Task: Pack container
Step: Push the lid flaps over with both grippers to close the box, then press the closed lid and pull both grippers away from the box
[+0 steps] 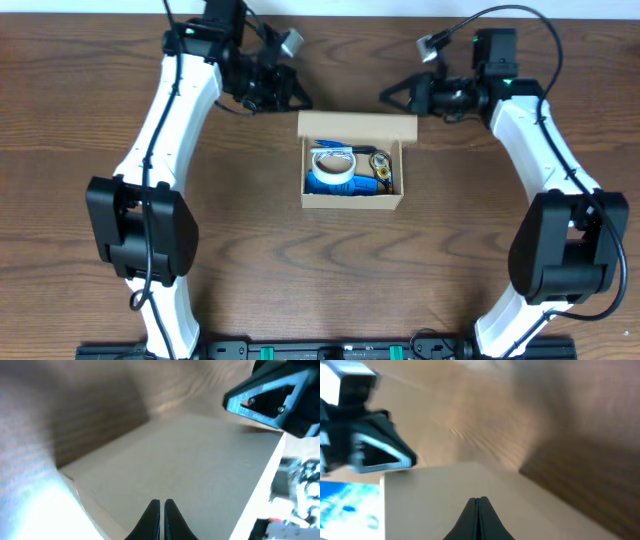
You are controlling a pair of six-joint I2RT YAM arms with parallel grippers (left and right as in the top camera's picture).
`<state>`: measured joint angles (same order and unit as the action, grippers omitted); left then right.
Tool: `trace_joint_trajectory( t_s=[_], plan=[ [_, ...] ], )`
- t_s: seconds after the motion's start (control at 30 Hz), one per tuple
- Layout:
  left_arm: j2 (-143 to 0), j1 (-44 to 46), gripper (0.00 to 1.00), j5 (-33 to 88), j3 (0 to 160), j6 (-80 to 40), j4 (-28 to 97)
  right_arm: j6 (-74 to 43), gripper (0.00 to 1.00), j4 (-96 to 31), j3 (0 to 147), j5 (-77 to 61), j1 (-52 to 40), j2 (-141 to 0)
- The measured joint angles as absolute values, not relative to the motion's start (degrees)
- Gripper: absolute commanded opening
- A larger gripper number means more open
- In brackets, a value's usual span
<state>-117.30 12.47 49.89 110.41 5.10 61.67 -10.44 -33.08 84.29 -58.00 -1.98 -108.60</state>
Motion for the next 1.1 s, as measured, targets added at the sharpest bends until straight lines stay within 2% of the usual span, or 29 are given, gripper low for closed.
trace_joint_trajectory(
  t_s=[0.43, 0.73, 1.1],
  plan=[
    [-117.2, 19.8, 0.06, 34.4, 110.4, 10.9, 74.1, 1.0, 0.02, -52.8, 84.2, -42.1, -7.9, -107.9],
    [-115.8, 20.0, 0.06, 31.5, 110.4, 11.2, 75.4, 2.4, 0.02, -56.2, 84.2, -35.8, -8.5, -103.5],
    [-108.1, 21.6, 0.06, 31.1, 110.5, 13.6, 79.7, 3.2, 0.02, -66.8, 84.2, -29.9, -9.4, -93.0]
  ],
)
